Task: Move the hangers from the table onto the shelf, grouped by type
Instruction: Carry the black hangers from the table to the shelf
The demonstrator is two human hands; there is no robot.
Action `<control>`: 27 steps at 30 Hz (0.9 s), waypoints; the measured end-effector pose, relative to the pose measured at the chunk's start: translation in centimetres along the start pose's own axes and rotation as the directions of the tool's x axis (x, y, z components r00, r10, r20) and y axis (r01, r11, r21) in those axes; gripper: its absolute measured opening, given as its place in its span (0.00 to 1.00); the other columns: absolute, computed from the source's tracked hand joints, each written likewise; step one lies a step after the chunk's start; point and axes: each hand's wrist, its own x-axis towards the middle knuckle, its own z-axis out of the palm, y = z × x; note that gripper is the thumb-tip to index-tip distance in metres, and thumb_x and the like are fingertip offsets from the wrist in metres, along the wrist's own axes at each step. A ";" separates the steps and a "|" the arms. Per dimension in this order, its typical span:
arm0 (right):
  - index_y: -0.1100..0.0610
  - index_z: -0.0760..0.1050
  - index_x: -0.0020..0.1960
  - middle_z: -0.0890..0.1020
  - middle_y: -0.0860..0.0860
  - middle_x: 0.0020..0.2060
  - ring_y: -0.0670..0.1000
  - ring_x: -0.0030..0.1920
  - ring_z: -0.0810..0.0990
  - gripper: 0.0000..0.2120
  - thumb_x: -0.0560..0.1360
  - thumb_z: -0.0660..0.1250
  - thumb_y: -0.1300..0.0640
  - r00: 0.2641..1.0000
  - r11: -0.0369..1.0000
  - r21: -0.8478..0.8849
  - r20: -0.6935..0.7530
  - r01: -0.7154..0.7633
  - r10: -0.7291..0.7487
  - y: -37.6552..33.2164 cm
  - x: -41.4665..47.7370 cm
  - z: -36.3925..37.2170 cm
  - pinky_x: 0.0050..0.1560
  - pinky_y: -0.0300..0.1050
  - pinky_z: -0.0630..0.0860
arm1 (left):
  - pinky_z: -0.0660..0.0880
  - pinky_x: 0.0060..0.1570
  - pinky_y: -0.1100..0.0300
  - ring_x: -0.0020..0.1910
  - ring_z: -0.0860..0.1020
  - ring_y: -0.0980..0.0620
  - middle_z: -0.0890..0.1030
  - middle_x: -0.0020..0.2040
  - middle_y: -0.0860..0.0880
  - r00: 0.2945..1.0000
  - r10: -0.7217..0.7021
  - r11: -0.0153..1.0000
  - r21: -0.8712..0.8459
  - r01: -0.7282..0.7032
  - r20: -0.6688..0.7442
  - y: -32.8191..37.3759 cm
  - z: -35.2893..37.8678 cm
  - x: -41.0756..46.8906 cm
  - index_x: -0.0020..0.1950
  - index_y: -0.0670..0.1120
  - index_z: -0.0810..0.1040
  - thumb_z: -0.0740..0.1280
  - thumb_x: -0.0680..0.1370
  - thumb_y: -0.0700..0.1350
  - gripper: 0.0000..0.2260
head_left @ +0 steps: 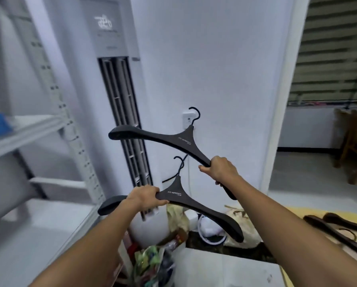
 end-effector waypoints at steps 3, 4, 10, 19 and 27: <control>0.57 0.75 0.44 0.75 0.50 0.29 0.51 0.23 0.76 0.16 0.76 0.63 0.43 0.996 0.996 -0.043 0.052 0.074 -0.072 -3.2 -2.7 1.5 0.30 0.39 0.69 | 0.67 0.41 0.59 0.43 0.75 0.53 0.76 0.40 0.55 0.997 -0.076 0.996 -0.046 0.076 0.012 -2.9 0.7 -4.6 0.43 0.53 0.72 0.61 0.74 0.65 0.16; 0.58 0.76 0.44 0.75 0.50 0.29 0.51 0.23 0.76 0.17 0.75 0.63 0.43 0.993 0.994 -0.058 0.070 0.094 -0.090 -4.2 -3.6 2.1 0.31 0.40 0.70 | 0.67 0.41 0.59 0.43 0.74 0.52 0.75 0.39 0.55 0.995 -0.100 0.993 -0.068 0.101 0.013 -3.8 1.0 -6.2 0.42 0.53 0.71 0.62 0.74 0.64 0.15; 0.58 0.74 0.43 0.75 0.50 0.29 0.51 0.23 0.77 0.15 0.76 0.63 0.45 0.961 0.971 -0.093 0.191 0.220 -0.200 -9.4 -7.5 5.4 0.30 0.40 0.72 | 0.71 0.46 0.57 0.47 0.78 0.49 0.80 0.46 0.51 0.968 -0.248 0.961 -0.118 0.250 0.034 -9.1 3.6 -14.1 0.49 0.51 0.74 0.61 0.74 0.66 0.19; 0.59 0.73 0.41 0.76 0.51 0.30 0.52 0.28 0.76 0.19 0.76 0.64 0.43 0.804 0.843 -0.086 0.365 0.531 -0.469 -17.4 -9.4 10.1 0.32 0.41 0.72 | 0.68 0.42 0.57 0.45 0.74 0.49 0.76 0.45 0.52 0.825 -0.562 0.803 -0.204 0.560 0.053 -14.7 4.7 -23.5 0.46 0.52 0.73 0.59 0.74 0.67 0.18; 0.60 0.72 0.38 0.74 0.52 0.30 0.55 0.38 0.77 0.22 0.76 0.65 0.40 0.628 0.719 -0.027 0.510 0.695 -0.588 -23.3 -10.7 14.0 0.43 0.47 0.77 | 0.71 0.44 0.56 0.45 0.75 0.48 0.77 0.45 0.51 0.615 -0.786 0.587 -0.230 0.776 0.071 -16.1 7.2 -30.3 0.48 0.51 0.75 0.59 0.72 0.69 0.22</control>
